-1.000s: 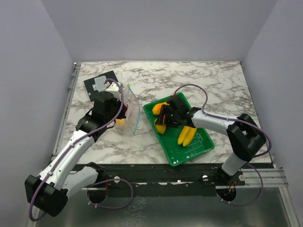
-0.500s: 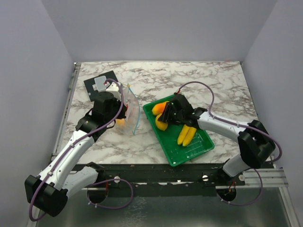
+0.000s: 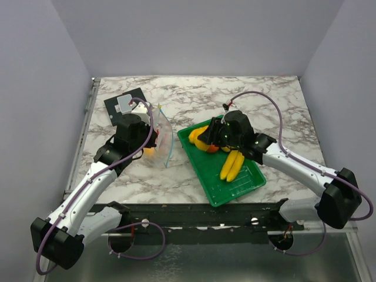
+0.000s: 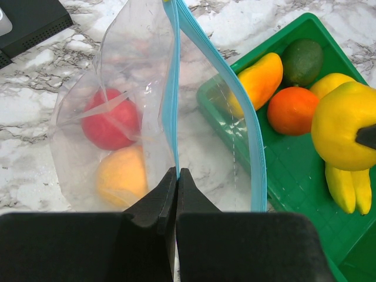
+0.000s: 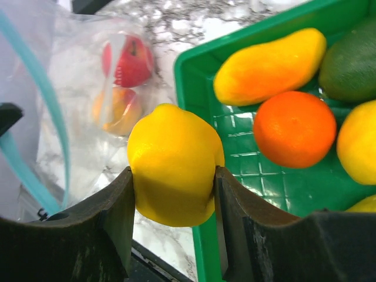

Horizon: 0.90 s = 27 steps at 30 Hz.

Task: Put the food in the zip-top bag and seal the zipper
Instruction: Pick up the fake fruit from the bin, then place the fake fruit in the zipper food storage bag.

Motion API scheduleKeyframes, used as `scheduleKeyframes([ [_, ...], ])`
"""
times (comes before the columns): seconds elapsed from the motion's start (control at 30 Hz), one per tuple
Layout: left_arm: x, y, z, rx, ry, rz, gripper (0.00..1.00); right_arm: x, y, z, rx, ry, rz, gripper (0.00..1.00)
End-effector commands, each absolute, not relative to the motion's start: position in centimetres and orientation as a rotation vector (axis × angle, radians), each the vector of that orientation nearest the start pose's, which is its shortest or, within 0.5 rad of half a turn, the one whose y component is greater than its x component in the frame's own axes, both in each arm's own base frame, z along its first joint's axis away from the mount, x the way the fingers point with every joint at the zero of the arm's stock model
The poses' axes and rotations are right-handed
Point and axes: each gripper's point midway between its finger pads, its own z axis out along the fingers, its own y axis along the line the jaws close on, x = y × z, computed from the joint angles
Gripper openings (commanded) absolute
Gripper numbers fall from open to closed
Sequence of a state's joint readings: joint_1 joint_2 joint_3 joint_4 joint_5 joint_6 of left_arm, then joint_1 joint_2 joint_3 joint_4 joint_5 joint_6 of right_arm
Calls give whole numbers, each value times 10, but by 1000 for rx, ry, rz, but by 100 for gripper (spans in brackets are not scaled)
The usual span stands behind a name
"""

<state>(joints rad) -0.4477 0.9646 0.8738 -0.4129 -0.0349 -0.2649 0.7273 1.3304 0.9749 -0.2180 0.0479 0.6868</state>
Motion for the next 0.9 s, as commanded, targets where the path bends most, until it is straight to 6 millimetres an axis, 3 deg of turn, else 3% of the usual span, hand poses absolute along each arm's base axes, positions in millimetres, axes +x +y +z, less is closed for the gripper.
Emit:
scheduleKeyframes([
  [0.0, 283, -139, 211, 171, 2084, -380, 0, 281, 300, 225, -159, 2109, 909, 31],
  [0.43, 282, -140, 213, 171, 2077, -387, 0, 254, 356, 303, -429, 1896, 1181, 31],
  [0.6, 281, -140, 214, 171, 2074, -389, 0, 254, 374, 313, -458, 1867, 1206, 31],
  [0.87, 281, -139, 217, 171, 2063, -391, 0, 260, 400, 304, -483, 1890, 1220, 31],
])
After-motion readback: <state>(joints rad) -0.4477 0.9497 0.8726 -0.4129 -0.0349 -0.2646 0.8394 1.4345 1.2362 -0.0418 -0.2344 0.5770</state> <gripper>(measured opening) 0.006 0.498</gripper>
